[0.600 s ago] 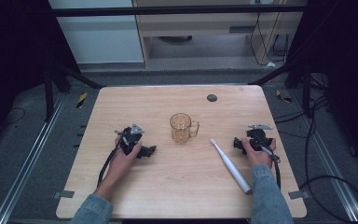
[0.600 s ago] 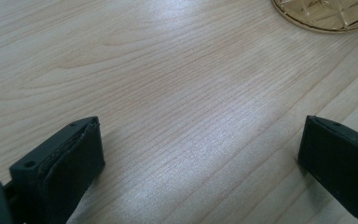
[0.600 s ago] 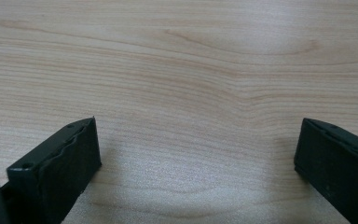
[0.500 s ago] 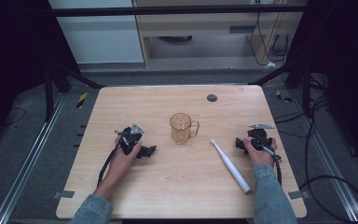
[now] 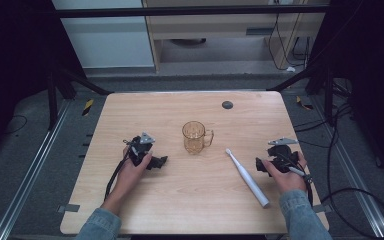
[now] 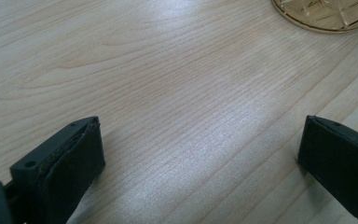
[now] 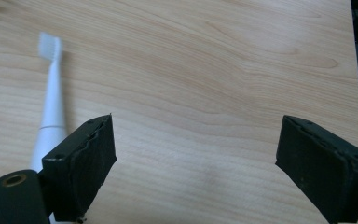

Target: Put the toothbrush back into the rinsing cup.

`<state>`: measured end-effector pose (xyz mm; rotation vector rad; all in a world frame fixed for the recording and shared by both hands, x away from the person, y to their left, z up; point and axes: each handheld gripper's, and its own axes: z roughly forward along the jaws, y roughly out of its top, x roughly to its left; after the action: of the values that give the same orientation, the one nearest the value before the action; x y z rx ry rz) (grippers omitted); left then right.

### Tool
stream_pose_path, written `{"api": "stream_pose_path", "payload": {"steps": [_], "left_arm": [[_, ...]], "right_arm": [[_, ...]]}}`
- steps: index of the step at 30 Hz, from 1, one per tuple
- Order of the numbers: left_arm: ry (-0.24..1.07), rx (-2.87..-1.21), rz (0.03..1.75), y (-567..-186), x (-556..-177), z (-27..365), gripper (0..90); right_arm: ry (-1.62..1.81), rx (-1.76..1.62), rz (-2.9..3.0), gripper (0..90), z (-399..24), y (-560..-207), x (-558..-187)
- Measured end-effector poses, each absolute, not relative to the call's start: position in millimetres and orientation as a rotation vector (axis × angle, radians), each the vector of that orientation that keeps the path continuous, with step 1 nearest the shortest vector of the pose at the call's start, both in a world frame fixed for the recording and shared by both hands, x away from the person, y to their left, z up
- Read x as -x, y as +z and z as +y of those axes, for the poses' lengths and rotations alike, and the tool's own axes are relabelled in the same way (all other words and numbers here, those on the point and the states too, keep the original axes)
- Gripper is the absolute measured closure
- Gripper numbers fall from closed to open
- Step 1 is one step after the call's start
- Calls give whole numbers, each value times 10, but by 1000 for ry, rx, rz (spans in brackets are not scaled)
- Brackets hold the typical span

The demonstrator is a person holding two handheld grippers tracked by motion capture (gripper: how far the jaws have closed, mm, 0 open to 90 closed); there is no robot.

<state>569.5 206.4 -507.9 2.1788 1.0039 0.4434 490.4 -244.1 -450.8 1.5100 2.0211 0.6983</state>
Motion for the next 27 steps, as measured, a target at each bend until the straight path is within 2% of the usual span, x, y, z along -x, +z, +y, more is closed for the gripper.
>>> {"api": "stream_pose_path", "payload": {"steps": [12,13,27], "left_arm": [[443,-2180,1004,-5079,-5695,2065,0],[443,-2179,1004,-5079,-5695,2064,0],[443,-2178,1004,-5079,-5696,2064,0]], "right_arm": [[727,-1446,2153,177,-2158,-4469,-4779],[715,-1429,2156,211,-2131,-4476,-4787],[704,-1420,2291,385,-2023,-4525,-4862]]}}
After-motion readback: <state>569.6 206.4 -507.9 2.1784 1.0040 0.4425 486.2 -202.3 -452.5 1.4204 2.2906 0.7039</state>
